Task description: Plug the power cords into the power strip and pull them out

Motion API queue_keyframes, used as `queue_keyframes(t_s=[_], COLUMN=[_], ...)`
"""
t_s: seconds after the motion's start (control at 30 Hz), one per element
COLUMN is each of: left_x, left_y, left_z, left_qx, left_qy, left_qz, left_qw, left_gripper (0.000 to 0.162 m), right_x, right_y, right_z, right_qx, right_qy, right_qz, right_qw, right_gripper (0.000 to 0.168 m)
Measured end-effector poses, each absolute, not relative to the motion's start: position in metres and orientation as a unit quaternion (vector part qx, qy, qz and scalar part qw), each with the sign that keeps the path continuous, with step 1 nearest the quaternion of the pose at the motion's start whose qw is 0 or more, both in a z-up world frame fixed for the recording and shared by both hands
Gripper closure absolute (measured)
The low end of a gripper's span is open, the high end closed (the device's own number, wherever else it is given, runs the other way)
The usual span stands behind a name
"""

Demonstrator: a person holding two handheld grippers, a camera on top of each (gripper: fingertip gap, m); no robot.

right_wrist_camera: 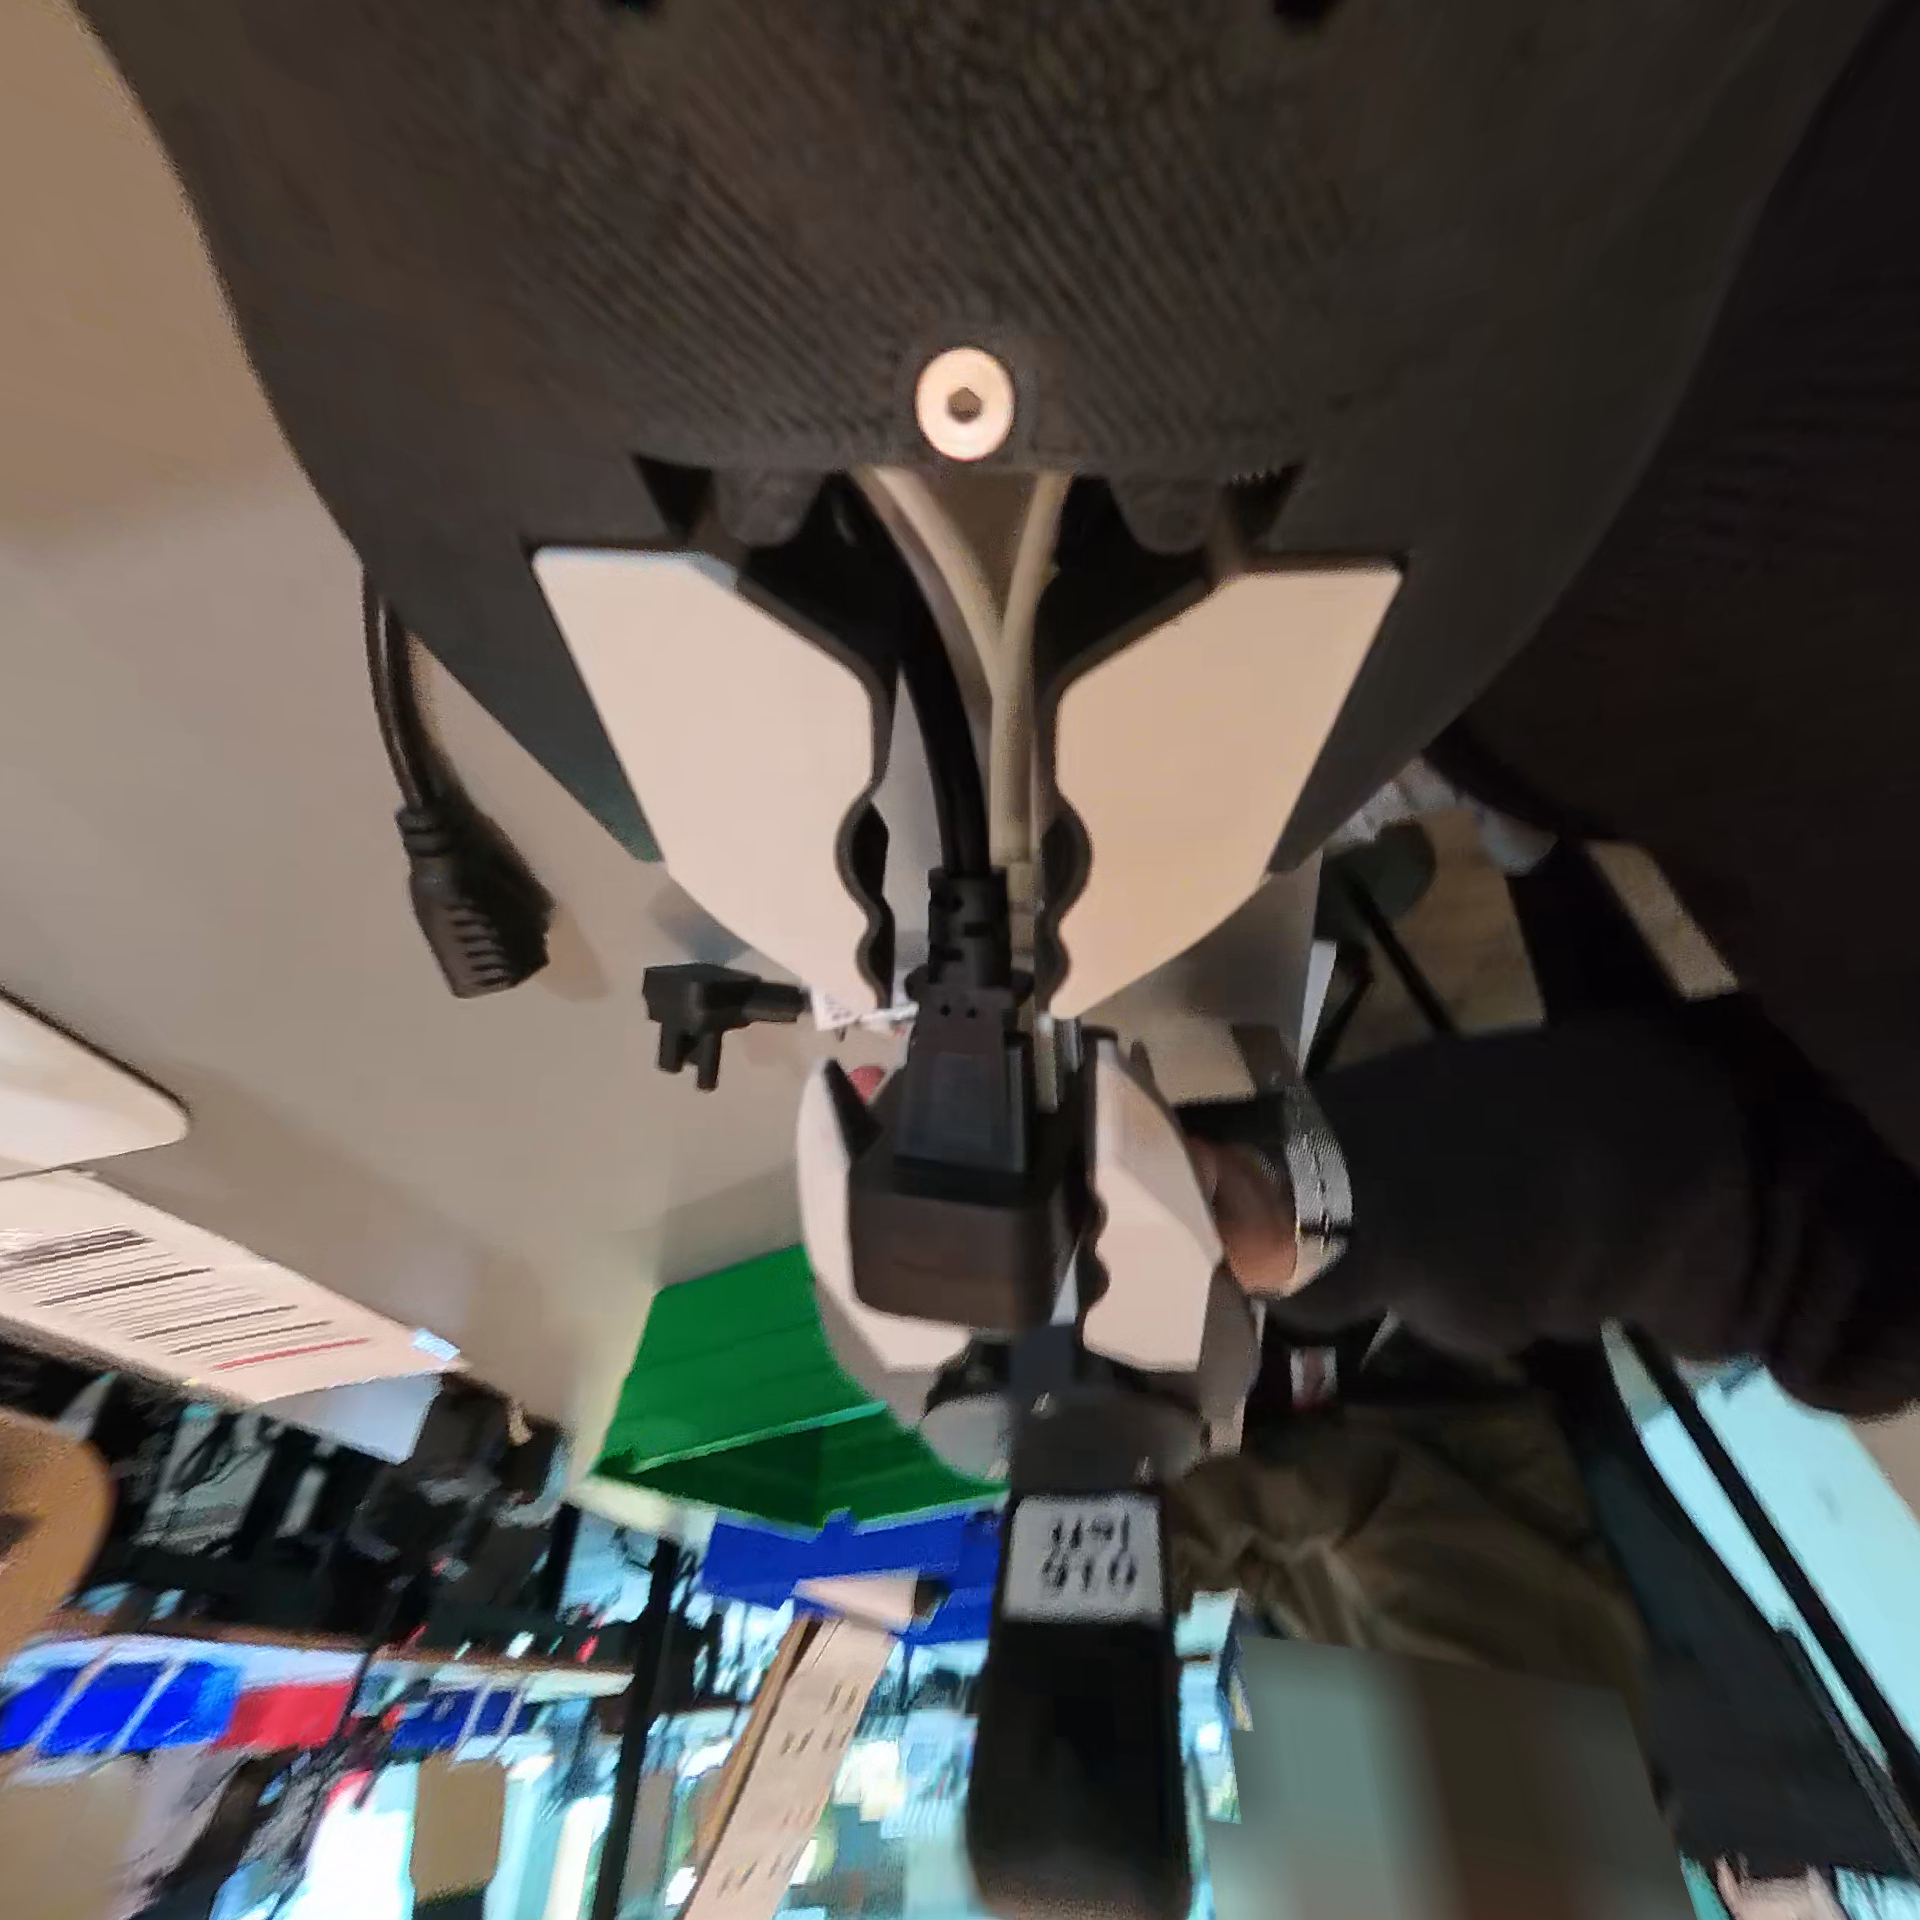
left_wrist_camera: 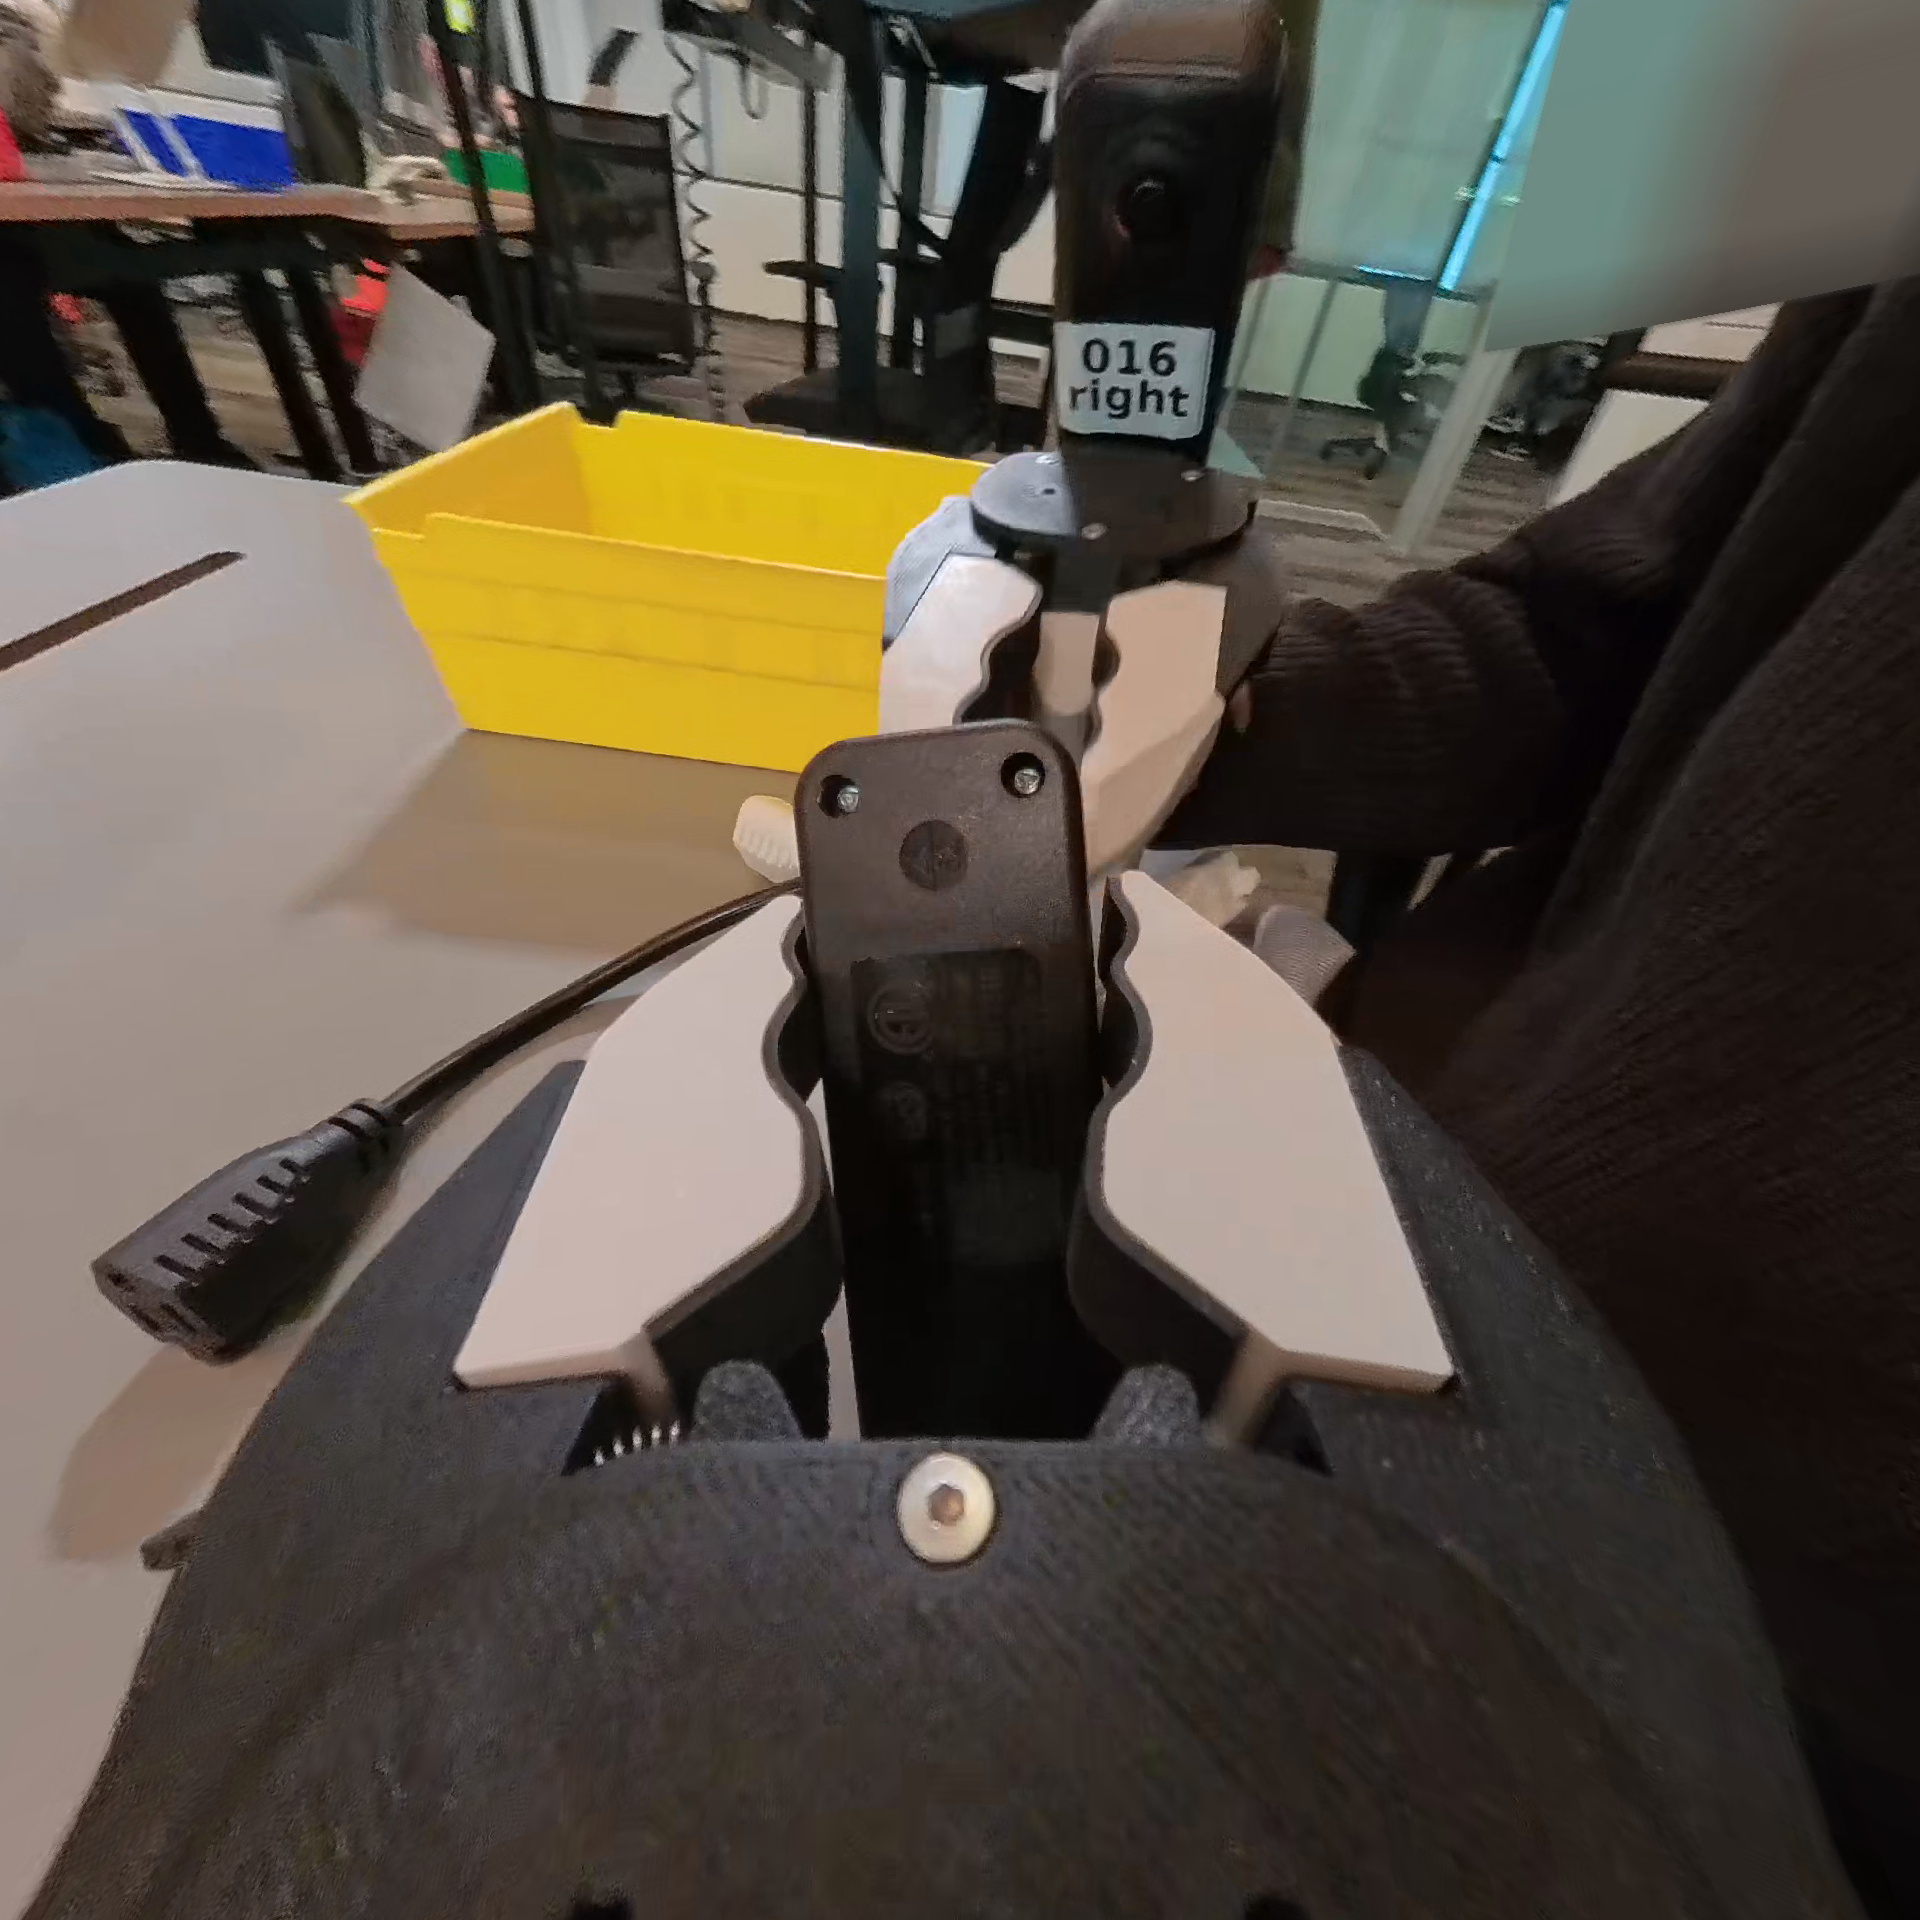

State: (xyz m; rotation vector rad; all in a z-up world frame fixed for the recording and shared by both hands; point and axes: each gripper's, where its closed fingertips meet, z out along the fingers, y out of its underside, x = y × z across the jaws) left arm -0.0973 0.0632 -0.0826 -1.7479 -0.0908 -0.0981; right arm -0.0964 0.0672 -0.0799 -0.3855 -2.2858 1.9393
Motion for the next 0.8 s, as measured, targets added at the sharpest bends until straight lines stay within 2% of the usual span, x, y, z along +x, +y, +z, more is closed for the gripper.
queue_keyframes(t_s=[0.2, 0.7, 0.8], left_x=[-0.106, -0.105, -0.104], left_y=[0.059, 0.06, 0.061], left_z=[-0.091, -0.101, -0.104], left_qx=[-0.75, -0.757, -0.76], left_qy=[-0.067, -0.06, -0.059], left_qz=[-0.054, -0.064, -0.069], left_qw=[0.656, 0.648, 0.644], left_gripper=[0.109, 0.109, 0.109], right_x=[-0.116, -0.101, -0.101], right_y=[0.084, 0.064, 0.064], right_z=[-0.076, -0.103, -0.106], right_qx=[-0.179, -0.136, -0.136], right_qy=[-0.72, -0.767, -0.772], right_qz=[0.667, 0.625, 0.618], right_qw=[0.06, 0.057, 0.056], right_gripper=[0.142, 0.139, 0.144])
